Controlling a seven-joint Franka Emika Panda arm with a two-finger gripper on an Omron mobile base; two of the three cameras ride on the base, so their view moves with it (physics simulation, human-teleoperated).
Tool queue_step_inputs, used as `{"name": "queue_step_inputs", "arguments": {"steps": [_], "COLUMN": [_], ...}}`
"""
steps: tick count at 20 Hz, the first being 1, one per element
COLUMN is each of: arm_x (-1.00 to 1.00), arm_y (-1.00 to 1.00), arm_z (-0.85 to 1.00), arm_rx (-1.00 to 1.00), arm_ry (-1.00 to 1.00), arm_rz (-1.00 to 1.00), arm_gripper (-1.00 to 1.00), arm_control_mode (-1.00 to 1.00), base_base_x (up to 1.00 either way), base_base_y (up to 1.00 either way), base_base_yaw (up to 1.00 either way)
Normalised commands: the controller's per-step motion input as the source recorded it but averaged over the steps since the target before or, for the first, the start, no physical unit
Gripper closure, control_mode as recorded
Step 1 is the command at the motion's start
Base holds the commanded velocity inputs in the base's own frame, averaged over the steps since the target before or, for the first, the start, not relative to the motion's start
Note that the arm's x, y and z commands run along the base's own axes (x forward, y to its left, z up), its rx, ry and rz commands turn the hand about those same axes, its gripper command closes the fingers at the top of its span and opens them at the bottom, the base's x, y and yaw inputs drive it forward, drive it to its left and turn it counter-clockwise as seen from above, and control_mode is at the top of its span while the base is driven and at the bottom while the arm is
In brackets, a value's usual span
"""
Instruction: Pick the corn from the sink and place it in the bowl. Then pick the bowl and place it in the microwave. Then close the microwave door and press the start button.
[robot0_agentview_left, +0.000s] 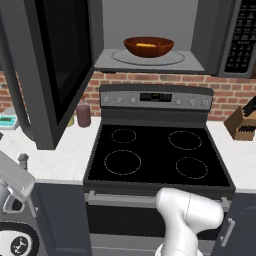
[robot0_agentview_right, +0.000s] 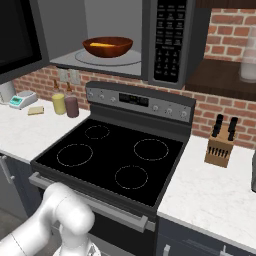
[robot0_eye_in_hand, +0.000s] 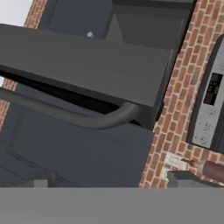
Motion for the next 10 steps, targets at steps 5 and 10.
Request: {"name": "queue_step_inputs", "arguments": {"steps": [5,10], "arm_x": [0.14,0.20], "arm_y": [-0.08,-0.09], "arm_z": [0.03,0.09], "arm_rx": [0.18,0.07], "arm_ry": [-0.01,-0.08], "arm_rz": [-0.03,0.00], "arm_gripper": [-1.00,-1.00], "arm_control_mode": [-1.00,-1.00], "base_base_x": [0.00,0.00], "base_base_y": [0.00,0.00], "base_base_yaw": [0.00,0.00]}}
